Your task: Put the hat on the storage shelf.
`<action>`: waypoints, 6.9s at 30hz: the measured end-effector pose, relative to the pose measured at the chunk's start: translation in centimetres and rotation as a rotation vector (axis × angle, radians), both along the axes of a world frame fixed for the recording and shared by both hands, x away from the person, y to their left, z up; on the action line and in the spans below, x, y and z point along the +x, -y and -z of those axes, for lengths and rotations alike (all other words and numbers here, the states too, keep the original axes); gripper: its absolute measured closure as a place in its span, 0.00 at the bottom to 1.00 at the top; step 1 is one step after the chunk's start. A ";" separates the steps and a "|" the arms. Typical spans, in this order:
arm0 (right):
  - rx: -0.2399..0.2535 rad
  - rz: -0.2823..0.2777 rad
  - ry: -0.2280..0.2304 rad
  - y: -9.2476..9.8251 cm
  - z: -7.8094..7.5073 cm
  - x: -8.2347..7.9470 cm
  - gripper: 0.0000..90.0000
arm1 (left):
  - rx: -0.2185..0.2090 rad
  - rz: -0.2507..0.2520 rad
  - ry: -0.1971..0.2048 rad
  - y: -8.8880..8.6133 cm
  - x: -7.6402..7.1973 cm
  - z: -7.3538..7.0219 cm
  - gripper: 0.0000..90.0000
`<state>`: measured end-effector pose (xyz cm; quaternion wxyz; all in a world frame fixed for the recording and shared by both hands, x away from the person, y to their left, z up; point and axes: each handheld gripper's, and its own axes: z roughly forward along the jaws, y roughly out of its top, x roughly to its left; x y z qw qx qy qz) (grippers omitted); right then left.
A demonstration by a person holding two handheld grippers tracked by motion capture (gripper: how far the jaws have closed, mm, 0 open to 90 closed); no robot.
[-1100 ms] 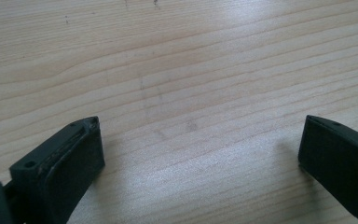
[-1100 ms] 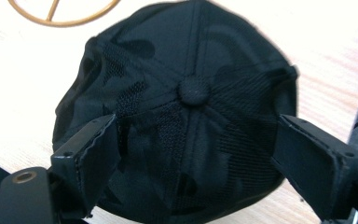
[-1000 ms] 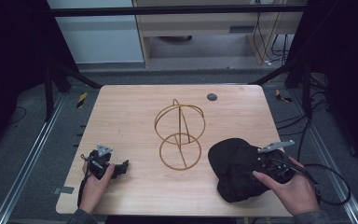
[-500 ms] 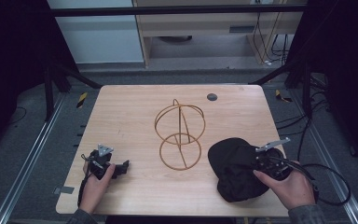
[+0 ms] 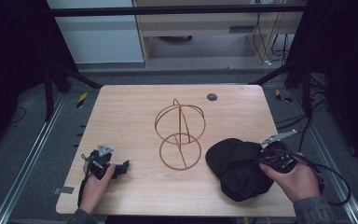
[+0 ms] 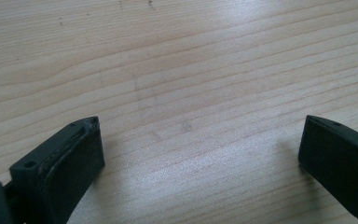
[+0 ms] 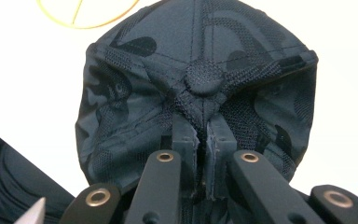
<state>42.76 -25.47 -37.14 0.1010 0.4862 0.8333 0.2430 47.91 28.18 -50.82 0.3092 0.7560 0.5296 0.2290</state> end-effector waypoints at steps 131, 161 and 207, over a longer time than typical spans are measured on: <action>0.227 -0.148 0.357 -15.7 -17.4 6.2 0.95 | -0.003 -0.002 0.003 0.0 0.0 0.0 0.00; 0.194 -0.152 0.312 -15.8 -16.3 5.9 0.95 | 0.000 0.003 0.001 0.0 0.0 0.0 0.00; 0.139 -0.158 0.247 -16.1 -15.2 5.5 0.94 | 0.000 0.004 0.001 0.0 0.0 0.0 0.00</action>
